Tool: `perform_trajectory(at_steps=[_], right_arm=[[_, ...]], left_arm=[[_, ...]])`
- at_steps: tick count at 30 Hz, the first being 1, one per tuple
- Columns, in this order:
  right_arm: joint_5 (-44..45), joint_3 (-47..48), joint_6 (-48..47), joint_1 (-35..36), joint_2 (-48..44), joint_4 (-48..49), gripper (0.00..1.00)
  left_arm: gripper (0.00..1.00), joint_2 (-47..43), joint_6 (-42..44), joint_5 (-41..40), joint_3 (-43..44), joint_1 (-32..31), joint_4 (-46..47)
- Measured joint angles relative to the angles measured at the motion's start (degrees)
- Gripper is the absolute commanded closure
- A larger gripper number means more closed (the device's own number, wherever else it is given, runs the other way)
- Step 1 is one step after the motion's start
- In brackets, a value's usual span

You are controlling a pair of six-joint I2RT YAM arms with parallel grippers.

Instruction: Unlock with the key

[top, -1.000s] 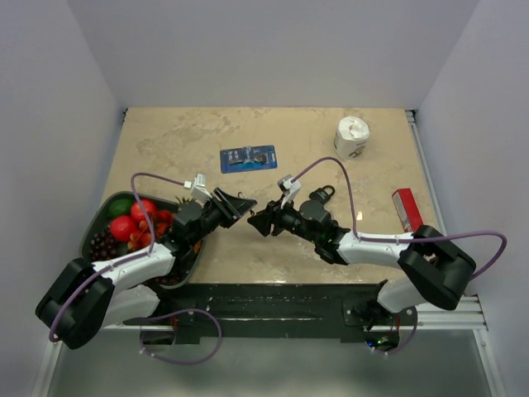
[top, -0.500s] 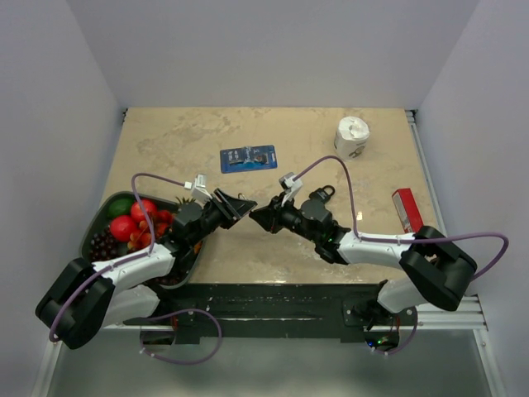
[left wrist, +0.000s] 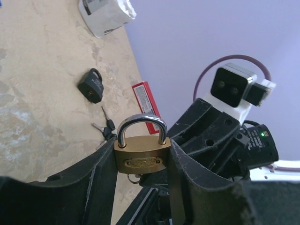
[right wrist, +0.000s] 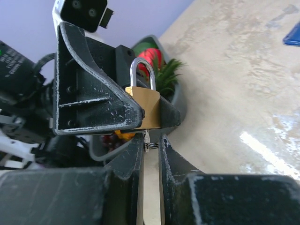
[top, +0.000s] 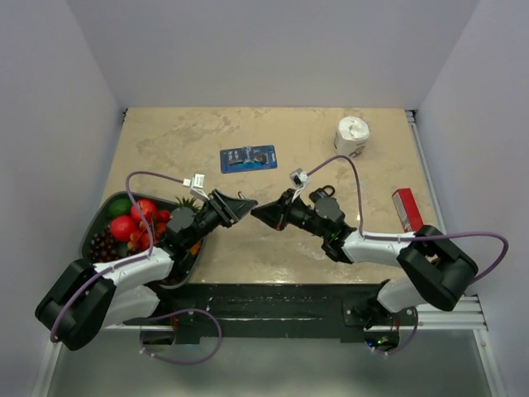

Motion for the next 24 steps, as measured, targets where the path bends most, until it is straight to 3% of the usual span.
perform_trajectory(at_steps=[10, 24], right_arm=[[-9.75, -1.68, 10.62, -3.06, 0.72, 11.82, 1.00], [-12.37, -3.08, 19.26, -3.39, -2.43, 13.51, 1.00]], left_arm=[[1.00, -2.64, 4.72, 6.67, -0.07, 0.39, 6.12], [1.00, -4.17, 9.14, 14.51, 0.15, 0.63, 10.58]])
